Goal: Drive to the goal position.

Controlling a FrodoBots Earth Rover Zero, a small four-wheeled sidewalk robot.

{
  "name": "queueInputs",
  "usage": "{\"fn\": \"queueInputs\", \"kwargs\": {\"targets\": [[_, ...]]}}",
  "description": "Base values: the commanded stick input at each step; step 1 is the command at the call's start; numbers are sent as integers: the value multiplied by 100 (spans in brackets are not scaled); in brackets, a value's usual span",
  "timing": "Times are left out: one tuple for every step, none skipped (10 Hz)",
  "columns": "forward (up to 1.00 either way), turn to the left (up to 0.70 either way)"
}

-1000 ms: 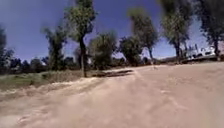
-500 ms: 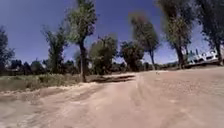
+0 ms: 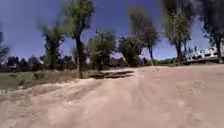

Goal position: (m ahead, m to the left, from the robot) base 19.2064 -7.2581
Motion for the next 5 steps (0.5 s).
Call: {"fn": "queueInputs", "kwargs": {"targets": [[70, 0], [70, 0], [70, 0], [70, -14], [70, -32]]}}
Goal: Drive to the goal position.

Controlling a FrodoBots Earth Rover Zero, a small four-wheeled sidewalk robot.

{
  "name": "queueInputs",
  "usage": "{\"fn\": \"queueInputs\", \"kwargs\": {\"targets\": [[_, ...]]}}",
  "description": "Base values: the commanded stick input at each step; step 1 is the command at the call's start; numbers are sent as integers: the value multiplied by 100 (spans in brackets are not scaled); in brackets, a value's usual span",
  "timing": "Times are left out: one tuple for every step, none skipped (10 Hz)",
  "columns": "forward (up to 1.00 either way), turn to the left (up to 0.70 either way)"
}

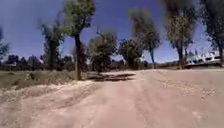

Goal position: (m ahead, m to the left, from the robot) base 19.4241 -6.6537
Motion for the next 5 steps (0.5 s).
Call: {"fn": "queueInputs", "kwargs": {"targets": [[70, -3], [70, 0], [70, 0], [70, 0], [70, 0]]}}
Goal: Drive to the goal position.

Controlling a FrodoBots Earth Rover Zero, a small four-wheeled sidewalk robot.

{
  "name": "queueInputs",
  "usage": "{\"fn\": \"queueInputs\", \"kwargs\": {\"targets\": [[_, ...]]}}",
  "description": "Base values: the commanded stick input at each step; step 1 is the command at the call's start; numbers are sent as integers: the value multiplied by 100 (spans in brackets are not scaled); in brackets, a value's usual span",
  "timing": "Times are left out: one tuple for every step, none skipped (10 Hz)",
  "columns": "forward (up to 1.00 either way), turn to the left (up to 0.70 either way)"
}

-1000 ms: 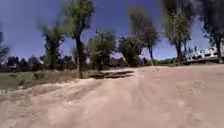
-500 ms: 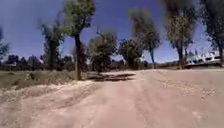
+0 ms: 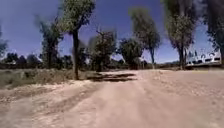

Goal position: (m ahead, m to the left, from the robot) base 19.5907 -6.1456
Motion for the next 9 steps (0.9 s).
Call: {"fn": "queueInputs", "kwargs": {"targets": [[70, 0], [70, 0], [70, 0], [70, -15], [70, -32], [70, -32], [70, -5], [70, 0], [70, 0]]}}
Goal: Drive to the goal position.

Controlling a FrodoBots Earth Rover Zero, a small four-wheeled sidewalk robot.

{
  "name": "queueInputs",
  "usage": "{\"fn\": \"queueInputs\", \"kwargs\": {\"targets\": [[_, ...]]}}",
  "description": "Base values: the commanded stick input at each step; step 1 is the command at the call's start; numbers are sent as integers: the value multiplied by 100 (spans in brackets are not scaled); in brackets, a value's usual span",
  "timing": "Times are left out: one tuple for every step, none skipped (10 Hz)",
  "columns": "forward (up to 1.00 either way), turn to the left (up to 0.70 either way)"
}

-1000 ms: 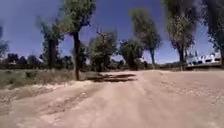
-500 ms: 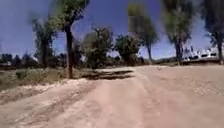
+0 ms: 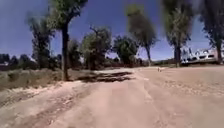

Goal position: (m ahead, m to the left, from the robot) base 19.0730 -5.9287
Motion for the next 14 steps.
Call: {"fn": "queueInputs", "kwargs": {"targets": [[70, 0], [70, 0], [70, 0], [70, 0], [70, 0], [70, 0], [70, 0], [70, 0], [70, 0], [70, 0], [70, 0], [70, -16], [70, -28], [70, -35]]}}
